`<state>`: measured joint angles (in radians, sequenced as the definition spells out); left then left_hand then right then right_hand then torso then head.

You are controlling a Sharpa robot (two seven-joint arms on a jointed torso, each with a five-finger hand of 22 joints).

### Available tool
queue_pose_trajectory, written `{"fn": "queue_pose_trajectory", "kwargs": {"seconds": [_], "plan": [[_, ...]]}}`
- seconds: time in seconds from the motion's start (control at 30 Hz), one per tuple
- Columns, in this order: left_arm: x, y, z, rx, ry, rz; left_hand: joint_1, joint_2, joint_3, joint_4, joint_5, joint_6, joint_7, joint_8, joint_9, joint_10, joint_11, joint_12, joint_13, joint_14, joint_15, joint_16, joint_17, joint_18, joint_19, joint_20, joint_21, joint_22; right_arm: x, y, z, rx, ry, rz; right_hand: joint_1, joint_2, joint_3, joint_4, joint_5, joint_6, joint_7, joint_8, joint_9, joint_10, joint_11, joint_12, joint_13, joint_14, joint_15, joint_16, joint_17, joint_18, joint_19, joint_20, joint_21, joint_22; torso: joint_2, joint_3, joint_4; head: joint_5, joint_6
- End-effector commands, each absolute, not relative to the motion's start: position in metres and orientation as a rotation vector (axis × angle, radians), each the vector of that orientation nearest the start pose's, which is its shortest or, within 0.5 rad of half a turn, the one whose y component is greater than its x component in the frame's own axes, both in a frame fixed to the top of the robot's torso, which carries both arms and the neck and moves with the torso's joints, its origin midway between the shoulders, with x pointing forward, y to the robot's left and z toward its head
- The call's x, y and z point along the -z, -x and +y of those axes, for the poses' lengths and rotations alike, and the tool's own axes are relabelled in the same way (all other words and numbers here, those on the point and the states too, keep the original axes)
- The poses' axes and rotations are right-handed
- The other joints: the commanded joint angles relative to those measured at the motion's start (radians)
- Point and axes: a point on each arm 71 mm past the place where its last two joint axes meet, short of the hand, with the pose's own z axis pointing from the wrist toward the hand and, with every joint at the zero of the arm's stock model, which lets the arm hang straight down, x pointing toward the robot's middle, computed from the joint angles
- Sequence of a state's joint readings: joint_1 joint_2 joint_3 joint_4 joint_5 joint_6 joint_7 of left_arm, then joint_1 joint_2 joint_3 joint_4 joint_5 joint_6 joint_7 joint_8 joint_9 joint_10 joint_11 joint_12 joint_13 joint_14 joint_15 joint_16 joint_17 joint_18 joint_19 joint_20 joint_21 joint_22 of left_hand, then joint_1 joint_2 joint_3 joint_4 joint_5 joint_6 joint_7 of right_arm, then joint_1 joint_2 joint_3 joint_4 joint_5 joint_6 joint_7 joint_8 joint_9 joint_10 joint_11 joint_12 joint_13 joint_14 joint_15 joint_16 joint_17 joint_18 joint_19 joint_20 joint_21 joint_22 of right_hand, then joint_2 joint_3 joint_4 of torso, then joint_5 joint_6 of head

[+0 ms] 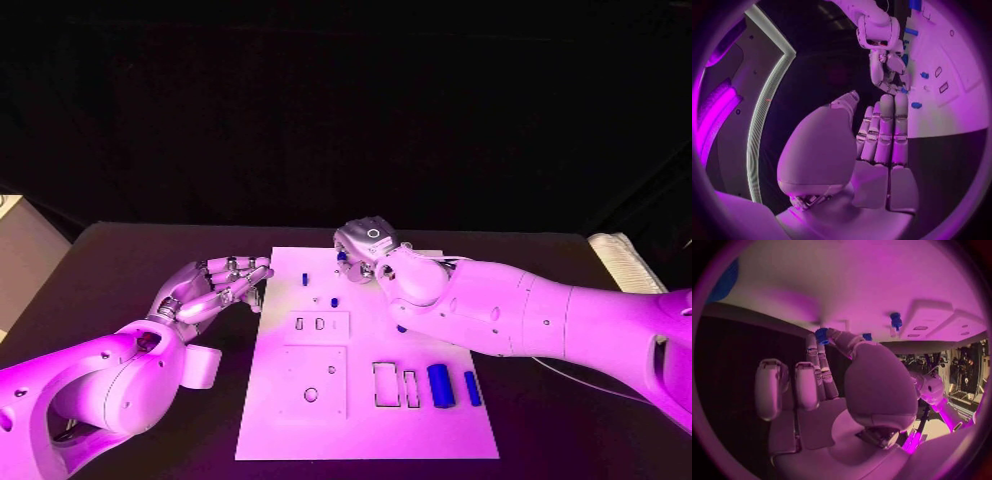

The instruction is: Assemble the parts on the task board

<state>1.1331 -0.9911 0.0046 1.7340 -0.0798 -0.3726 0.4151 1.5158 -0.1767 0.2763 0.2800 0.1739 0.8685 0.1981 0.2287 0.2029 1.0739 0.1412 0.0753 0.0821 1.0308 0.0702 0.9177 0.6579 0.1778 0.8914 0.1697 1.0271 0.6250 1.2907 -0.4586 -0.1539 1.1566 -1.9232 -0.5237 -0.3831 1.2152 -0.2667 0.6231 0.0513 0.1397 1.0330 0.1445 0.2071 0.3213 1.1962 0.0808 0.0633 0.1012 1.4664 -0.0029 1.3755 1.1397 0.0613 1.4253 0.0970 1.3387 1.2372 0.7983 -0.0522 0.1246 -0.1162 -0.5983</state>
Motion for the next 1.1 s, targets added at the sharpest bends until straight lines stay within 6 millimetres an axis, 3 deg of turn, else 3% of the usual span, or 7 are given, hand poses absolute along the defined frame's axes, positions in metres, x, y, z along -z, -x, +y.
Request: {"fn": "queue_pose_trajectory", "kwargs": {"seconds": [0.03,0.1,0.2,0.43,0.9,1.03,1.1], "plan": [[0.170,-0.443,0.219,1.580,1.050,1.416,-0.002,-0.007,0.000,0.005,-0.004,-0.009,-0.001,-0.006,0.001,-0.006,-0.002,0.001,0.002,-0.004,0.000,0.003,-0.001,0.006,-0.007,-0.001,0.005,0.001,0.172,-0.546,-0.110,-0.277,0.413,1.297,0.004,-0.014,-0.031,0.003,0.007,-0.029,0.010,-0.025,-0.009,-0.055,0.013,-0.001,-0.011,0.002,0.012,-0.031,-0.053,0.025,-0.036,0.011,-0.062,-0.075,0.001,-0.0004,0.0012,-0.001,0.002],[0.171,-0.443,0.219,1.578,1.050,1.417,-0.002,-0.007,0.000,0.005,-0.004,-0.009,-0.001,-0.006,0.001,-0.006,-0.002,0.001,0.002,-0.004,0.000,0.003,-0.001,0.006,-0.007,-0.001,0.005,0.001,0.171,-0.546,-0.111,-0.281,0.406,1.290,0.012,-0.010,-0.077,0.007,0.009,-0.058,0.004,-0.047,-0.015,-0.095,0.014,-0.001,-0.020,-0.003,0.010,-0.047,-0.081,0.037,-0.062,0.014,-0.115,-0.138,0.001,-0.0005,0.0020,-0.001,0.002],[0.171,-0.444,0.220,1.574,1.052,1.415,-0.001,-0.007,0.001,0.004,-0.004,-0.009,-0.001,-0.006,0.001,-0.007,-0.002,0.001,0.002,-0.004,0.000,0.004,-0.001,0.006,-0.008,-0.001,0.006,0.002,0.170,-0.545,-0.113,-0.291,0.395,1.279,0.100,0.026,-0.285,0.060,-0.070,-0.095,-0.023,-0.082,-0.024,-0.177,0.026,0.002,-0.034,-0.025,0.020,-0.120,-0.194,0.062,-0.105,0.020,-0.247,-0.278,0.001,-0.0005,0.0017,-0.002,0.002],[0.171,-0.444,0.223,1.565,1.054,1.412,0.000,-0.006,0.002,0.003,-0.004,-0.011,0.000,-0.007,0.001,-0.009,-0.001,0.000,0.001,-0.004,0.000,0.004,-0.002,0.006,-0.009,-0.001,0.008,0.003,0.165,-0.536,-0.123,-0.329,0.364,1.260,0.155,0.016,-0.325,0.144,-0.063,-0.094,-0.029,-0.093,-0.024,-0.167,0.022,0.011,-0.031,-0.024,0.017,-0.132,-0.213,0.066,-0.096,0.017,-0.287,-0.310,0.001,0.0005,0.0002,-0.006,0.008],[0.171,-0.446,0.228,1.549,1.058,1.405,0.007,-0.003,0.008,0.000,-0.003,-0.013,0.000,-0.008,0.002,-0.011,-0.001,0.000,0.001,-0.006,0.000,0.006,-0.004,0.006,-0.012,-0.001,0.013,0.005,0.131,-0.518,-0.210,-0.397,0.024,1.358,0.135,-0.022,-0.262,0.195,-0.044,-0.043,-0.012,-0.086,-0.012,0.052,-0.019,0.074,0.023,0.030,-0.015,0.000,-0.006,0.011,0.023,-0.014,-0.054,-0.020,-0.005,0.0058,-0.0192,-0.011,0.016],[0.172,-0.447,0.228,1.548,1.059,1.405,0.008,-0.003,0.008,-0.001,-0.003,-0.013,0.000,-0.008,0.002,-0.011,-0.001,0.000,0.001,-0.006,0.000,0.006,-0.004,0.006,-0.012,-0.001,0.013,0.006,0.134,-0.520,-0.232,-0.402,-0.067,1.450,0.143,-0.024,-0.317,0.183,-0.021,-0.065,-0.014,-0.098,-0.014,0.168,-0.034,0.147,0.080,0.041,-0.027,0.035,0.053,-0.001,0.044,-0.023,0.002,0.048,-0.008,0.0075,-0.0212,-0.010,0.015],[0.172,-0.447,0.228,1.547,1.059,1.405,0.008,-0.003,0.009,-0.001,-0.003,-0.013,0.000,-0.008,0.002,-0.011,-0.001,0.000,0.001,-0.006,0.000,0.007,-0.004,0.006,-0.012,-0.001,0.014,0.006,0.136,-0.521,-0.239,-0.398,-0.088,1.487,0.179,0.009,-0.439,0.181,-0.001,-0.088,-0.008,-0.096,-0.005,0.169,-0.040,0.337,0.268,0.046,-0.028,0.063,0.095,-0.007,0.055,-0.036,0.039,0.094,-0.008,0.0099,-0.0223,-0.008,0.014]]}}
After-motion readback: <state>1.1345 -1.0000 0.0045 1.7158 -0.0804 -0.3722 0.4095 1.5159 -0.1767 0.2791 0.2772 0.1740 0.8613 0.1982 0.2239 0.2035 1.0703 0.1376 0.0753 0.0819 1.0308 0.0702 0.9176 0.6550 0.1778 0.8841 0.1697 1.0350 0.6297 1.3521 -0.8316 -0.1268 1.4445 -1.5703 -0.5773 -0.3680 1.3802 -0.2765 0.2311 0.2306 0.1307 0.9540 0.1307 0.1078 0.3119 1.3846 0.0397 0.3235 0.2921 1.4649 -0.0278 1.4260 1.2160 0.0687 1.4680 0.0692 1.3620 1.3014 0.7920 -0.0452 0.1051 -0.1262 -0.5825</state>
